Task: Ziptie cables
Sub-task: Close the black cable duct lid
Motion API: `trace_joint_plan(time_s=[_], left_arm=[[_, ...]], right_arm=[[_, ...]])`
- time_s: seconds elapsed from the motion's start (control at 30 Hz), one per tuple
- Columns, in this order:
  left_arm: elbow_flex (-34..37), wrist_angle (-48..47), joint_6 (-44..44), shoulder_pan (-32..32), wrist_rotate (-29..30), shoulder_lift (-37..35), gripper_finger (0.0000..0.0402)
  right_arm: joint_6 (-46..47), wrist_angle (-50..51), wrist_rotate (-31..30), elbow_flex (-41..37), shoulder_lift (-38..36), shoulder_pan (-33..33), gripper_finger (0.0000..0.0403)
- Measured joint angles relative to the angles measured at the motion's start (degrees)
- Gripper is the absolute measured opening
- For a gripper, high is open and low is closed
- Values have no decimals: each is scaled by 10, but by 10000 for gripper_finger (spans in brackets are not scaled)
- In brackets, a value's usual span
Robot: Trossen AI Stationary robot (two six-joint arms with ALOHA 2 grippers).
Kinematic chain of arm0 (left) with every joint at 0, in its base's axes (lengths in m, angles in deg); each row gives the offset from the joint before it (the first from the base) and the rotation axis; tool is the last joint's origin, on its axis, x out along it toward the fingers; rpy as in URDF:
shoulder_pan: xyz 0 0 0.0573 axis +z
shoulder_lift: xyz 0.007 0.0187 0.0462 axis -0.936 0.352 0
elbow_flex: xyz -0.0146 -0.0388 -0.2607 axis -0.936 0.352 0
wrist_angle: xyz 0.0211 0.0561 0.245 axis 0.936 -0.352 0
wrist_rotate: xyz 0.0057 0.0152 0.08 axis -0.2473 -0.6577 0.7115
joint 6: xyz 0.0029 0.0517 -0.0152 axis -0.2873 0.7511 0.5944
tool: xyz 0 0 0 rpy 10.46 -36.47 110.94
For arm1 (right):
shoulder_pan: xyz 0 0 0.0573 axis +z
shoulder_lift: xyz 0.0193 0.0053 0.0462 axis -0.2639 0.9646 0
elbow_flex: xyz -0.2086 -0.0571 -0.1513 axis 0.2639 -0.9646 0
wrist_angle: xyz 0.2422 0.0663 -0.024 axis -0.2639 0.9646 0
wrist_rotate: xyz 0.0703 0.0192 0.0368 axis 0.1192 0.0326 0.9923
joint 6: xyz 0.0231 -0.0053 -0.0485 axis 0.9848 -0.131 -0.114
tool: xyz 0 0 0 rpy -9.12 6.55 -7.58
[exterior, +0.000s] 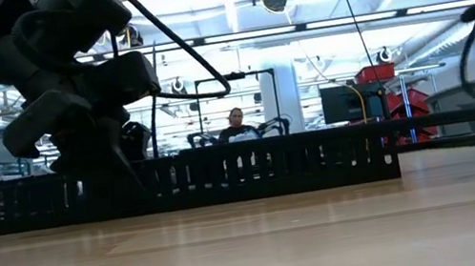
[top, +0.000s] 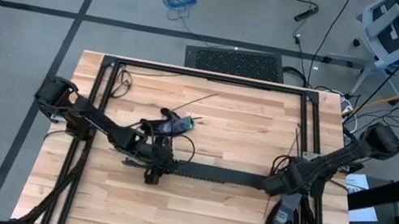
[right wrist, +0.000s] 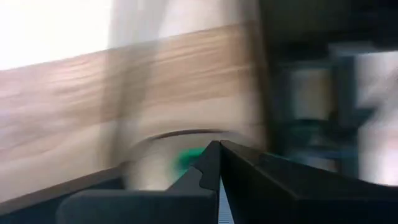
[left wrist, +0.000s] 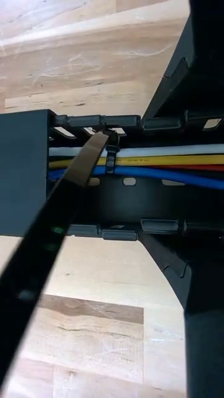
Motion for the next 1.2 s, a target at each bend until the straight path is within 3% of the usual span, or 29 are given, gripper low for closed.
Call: trace_joint_plan(time_s=[0.2,0.33,0.57,0.8,1.0,1.2], left_arm=[[1,3,3,0,8,0,238],[1,3,2,0,10,0,238],[1,23,-2,0,26,0,238],[0,30,0,1,31,0,238],[0,36,3,1,34,0,238],[2,20,0,0,37,-1,238]], right_arm=[[-18,-189,-62,-51,3,-16,0],[-25,-185,-69,-40,5,-29,0],[-41,-193,-168,2,-27,-37,0],[-55,-204,-170,3,-24,-47,0],[-60,-287,-206,3,10,-67,0],[-100,-357,-203,0,64,-96,0]])
